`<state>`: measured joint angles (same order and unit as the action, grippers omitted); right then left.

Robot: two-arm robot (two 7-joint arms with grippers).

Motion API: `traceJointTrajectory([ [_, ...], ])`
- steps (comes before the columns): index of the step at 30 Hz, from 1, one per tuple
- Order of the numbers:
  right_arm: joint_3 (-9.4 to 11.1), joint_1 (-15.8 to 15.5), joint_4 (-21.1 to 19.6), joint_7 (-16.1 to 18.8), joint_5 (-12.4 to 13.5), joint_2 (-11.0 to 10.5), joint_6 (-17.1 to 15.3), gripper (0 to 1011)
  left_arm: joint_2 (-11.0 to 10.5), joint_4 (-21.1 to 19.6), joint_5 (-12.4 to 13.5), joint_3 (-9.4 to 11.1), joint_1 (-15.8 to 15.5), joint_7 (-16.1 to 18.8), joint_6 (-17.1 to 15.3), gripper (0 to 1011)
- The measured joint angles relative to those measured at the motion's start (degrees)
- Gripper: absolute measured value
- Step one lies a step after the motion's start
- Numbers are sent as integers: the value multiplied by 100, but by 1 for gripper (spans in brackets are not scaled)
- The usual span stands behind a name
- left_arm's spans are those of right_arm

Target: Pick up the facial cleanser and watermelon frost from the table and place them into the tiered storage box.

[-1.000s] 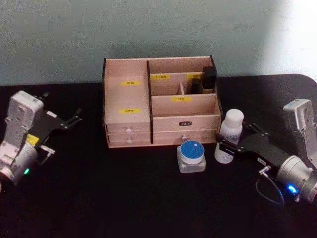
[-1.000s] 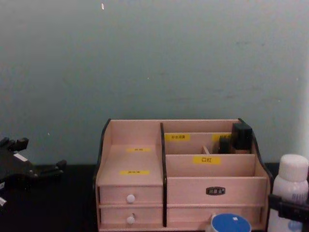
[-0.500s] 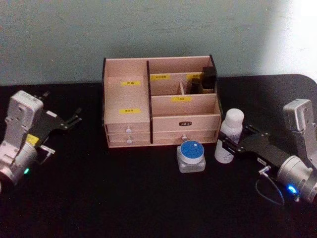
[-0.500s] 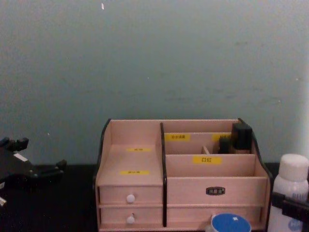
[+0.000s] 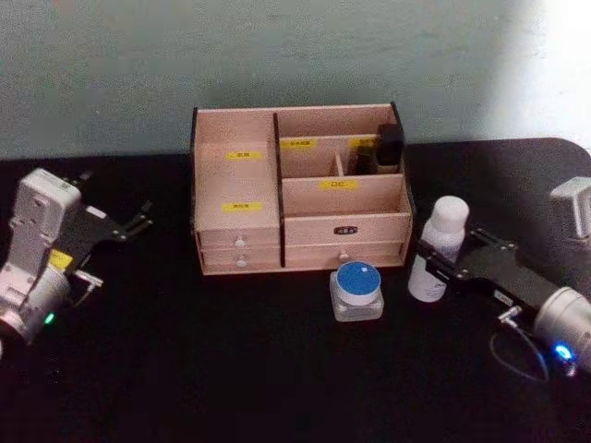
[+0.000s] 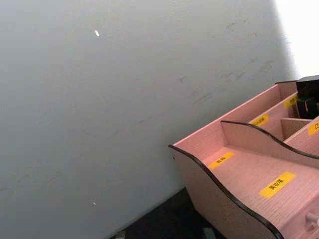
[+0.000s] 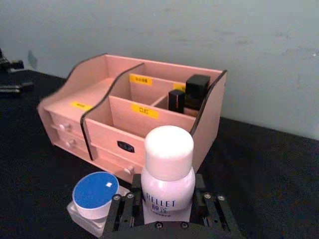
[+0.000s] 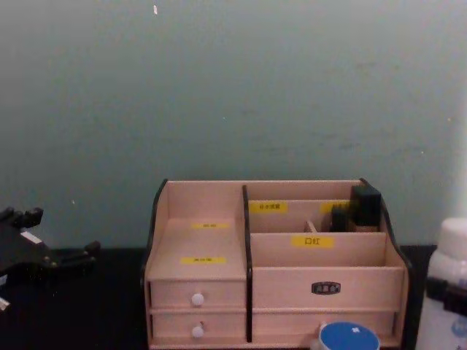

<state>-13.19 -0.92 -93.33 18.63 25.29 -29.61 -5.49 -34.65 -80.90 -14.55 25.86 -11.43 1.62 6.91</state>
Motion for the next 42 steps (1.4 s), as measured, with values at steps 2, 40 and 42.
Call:
traceJointTrajectory([
  [2, 91, -77, -181, 49, 81, -60, -90, 591, 0, 0, 0, 0, 0, 0, 0, 1001],
  [40, -788, 2349, 919, 418, -47, 600, -310, 591, 0, 0, 0, 0, 0, 0, 0, 1001],
  [42, -861, 2528, 1121, 436, -107, 700, -293, 591, 0, 0, 0, 0, 0, 0, 0, 1001],
])
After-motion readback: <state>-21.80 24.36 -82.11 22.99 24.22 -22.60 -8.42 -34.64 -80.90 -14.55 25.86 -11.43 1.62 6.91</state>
